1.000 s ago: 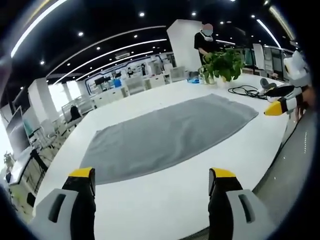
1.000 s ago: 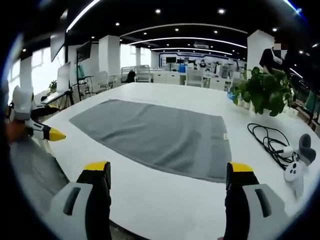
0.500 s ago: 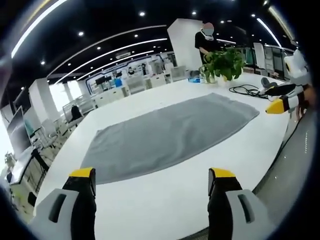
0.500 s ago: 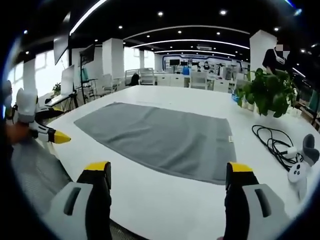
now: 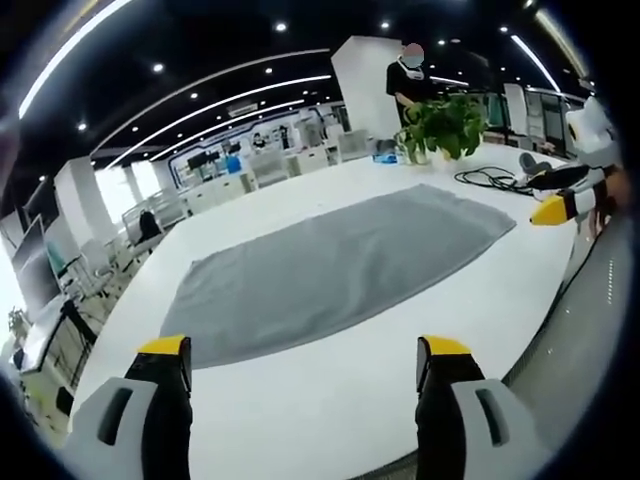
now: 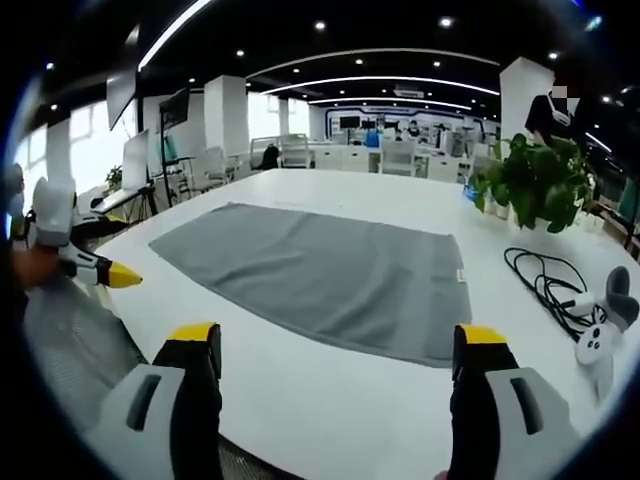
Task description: Fold the towel on the table until its edges align and the towel forms a compact rectangular stack.
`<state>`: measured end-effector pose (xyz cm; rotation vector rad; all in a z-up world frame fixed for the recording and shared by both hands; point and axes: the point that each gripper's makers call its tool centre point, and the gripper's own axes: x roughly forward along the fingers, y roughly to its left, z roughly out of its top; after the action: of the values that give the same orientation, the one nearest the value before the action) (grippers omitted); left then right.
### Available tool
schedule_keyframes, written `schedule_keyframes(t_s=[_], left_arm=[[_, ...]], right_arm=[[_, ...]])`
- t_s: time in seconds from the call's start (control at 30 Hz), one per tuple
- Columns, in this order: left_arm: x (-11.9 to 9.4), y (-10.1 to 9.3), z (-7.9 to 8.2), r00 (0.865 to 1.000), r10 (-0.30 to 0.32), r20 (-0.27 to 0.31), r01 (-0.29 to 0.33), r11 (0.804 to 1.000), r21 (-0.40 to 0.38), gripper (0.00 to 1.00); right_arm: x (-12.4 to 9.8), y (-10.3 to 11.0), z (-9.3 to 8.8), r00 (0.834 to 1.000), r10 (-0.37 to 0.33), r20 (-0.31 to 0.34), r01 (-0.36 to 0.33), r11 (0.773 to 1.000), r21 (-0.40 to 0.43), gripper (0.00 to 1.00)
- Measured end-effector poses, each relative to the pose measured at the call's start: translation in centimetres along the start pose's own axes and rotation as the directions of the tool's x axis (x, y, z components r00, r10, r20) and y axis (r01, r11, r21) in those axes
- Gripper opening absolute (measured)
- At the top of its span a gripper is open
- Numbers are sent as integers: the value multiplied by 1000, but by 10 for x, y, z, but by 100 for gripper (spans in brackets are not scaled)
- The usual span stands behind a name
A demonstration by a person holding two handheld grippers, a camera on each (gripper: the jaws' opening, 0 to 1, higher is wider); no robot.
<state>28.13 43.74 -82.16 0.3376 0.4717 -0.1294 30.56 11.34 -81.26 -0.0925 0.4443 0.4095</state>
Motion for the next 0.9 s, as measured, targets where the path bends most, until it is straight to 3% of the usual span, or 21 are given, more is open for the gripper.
schedule_keyframes(t_s=[0.17,0.47,0.63,0.9], left_arm=[[-1,-1,9,1000,-22,-17,23,999,27,96],[3,-34,46,989,-145,-4,145,987,75,91],[5,-55,76,971,-238,27,234,966,114,90],[6,-83,114,939,-339,66,328,935,132,89]], right_arm=[[-6,-15,14,1000,0,13,0,1000,-17,97],[-14,-47,35,999,26,22,-25,999,-40,95],[-18,-57,49,998,54,36,-52,996,-71,93],[-27,-76,73,995,79,56,-72,990,-118,92]])
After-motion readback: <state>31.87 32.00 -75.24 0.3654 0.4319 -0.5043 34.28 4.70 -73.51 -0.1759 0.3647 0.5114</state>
